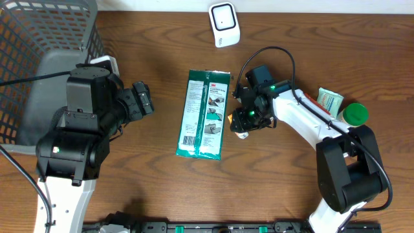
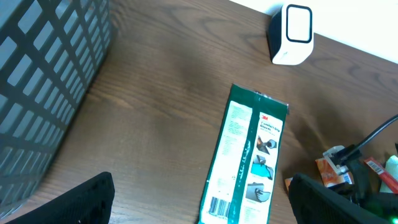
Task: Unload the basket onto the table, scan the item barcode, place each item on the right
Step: 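Set the juice box down beside the other box and open the right gripper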
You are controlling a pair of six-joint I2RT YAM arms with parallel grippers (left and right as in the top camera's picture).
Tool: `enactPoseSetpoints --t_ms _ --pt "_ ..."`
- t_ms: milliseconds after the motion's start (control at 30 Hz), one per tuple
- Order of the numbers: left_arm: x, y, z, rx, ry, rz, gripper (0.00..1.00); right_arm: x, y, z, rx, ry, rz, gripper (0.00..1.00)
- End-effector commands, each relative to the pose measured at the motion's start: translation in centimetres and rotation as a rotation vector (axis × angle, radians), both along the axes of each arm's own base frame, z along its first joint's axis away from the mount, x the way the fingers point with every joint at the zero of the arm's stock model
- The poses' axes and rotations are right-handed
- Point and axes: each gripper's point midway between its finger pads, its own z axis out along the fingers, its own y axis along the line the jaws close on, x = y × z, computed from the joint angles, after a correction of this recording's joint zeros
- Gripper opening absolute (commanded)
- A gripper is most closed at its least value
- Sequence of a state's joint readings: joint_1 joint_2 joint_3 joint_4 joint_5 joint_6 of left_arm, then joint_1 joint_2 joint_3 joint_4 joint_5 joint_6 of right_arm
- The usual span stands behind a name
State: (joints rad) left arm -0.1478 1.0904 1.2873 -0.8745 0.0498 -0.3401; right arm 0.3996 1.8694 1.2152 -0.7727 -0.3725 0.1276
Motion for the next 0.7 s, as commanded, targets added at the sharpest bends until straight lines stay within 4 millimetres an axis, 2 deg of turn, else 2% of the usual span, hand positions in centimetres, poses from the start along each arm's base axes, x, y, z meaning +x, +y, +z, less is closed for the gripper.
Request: enactPoseSetpoints --t_ms 0,133,333,500,533,600,667 --pt "0.06 -0.07 0.42 -0.001 -0.011 -0.004 0.9 -0.31 0.17 -0.27 -0.004 0.007 0.009 0.5" --pt "0.06 -0.07 0.42 -0.001 -0.011 -0.004 0.91 -0.29 0.17 -0.27 -0.004 0.006 0.009 0.52" --pt "0.06 -0.07 0.42 -0.001 -0.011 -0.004 0.9 -0.3 0.13 -0.28 -0.006 0.006 0.009 0.64" --pt "0.06 -0.07 0.42 -0.001 -0.011 -0.004 0.9 -0.2 0.09 -0.29 -0.007 0.003 0.008 0.67" --pt "0.06 -0.07 0.42 -0.001 -0.011 -0.004 0.9 -0.18 0.05 -0.31 -0.01 0.002 0.007 0.72" --pt "0.06 -0.07 0.42 -0.001 -0.011 -0.004 0.9 -0.01 -0.16 -0.4 -0.024 -0.008 0.005 0.94" --pt "0.06 -0.07 0.42 -0.001 -0.011 -0.004 0.9 0.17 -0.31 -0.46 -0.035 -0.018 0.006 0.98"
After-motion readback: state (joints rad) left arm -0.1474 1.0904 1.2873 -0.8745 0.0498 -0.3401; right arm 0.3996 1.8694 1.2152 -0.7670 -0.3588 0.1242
